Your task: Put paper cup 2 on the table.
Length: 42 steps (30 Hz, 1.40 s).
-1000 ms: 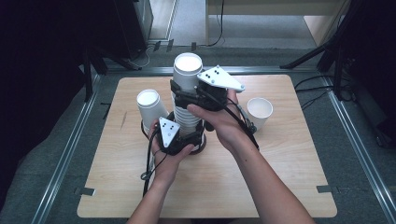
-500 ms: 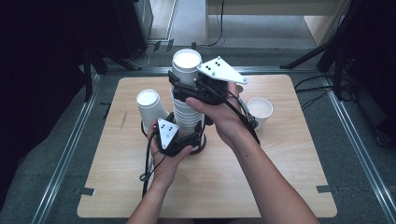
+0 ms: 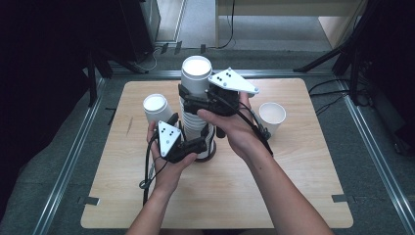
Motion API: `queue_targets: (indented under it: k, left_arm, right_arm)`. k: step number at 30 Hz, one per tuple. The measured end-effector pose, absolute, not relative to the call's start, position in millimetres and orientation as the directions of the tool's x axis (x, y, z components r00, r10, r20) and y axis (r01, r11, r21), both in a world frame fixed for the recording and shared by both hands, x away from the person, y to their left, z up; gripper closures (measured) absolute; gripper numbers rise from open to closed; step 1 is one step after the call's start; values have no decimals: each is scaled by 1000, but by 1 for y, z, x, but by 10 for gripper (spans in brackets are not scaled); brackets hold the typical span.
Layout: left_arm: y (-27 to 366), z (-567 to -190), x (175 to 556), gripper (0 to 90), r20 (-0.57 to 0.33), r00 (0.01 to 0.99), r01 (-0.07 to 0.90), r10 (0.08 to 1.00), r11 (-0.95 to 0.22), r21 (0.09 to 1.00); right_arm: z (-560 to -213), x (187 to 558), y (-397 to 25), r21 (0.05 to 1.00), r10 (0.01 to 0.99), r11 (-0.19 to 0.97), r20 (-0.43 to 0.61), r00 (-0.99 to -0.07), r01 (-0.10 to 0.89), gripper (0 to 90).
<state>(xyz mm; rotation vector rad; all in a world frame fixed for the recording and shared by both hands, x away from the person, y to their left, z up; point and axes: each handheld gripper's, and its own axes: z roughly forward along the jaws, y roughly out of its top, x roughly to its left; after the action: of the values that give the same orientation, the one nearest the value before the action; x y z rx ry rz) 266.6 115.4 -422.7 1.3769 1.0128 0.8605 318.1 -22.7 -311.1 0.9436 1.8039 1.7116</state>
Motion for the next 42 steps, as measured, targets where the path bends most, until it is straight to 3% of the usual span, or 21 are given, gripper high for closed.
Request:
queue_targets:
  k: [16,33,42]
  left_arm:
    - [106,-399,275,30,-37,358,36,933,26,999]
    - [110,-397,279,75,-33,371,30,928,23,999]
    - [110,-398,279,81,-35,370,27,928,27,999]
  right_arm:
    - [-313,318,-28,987,743,13,100,-662,163,156]
    - [-311,318,-28,989,742,22,83,-665,148,167]
    - [-289,314,-28,995,744,-27,84,-663,95,185]
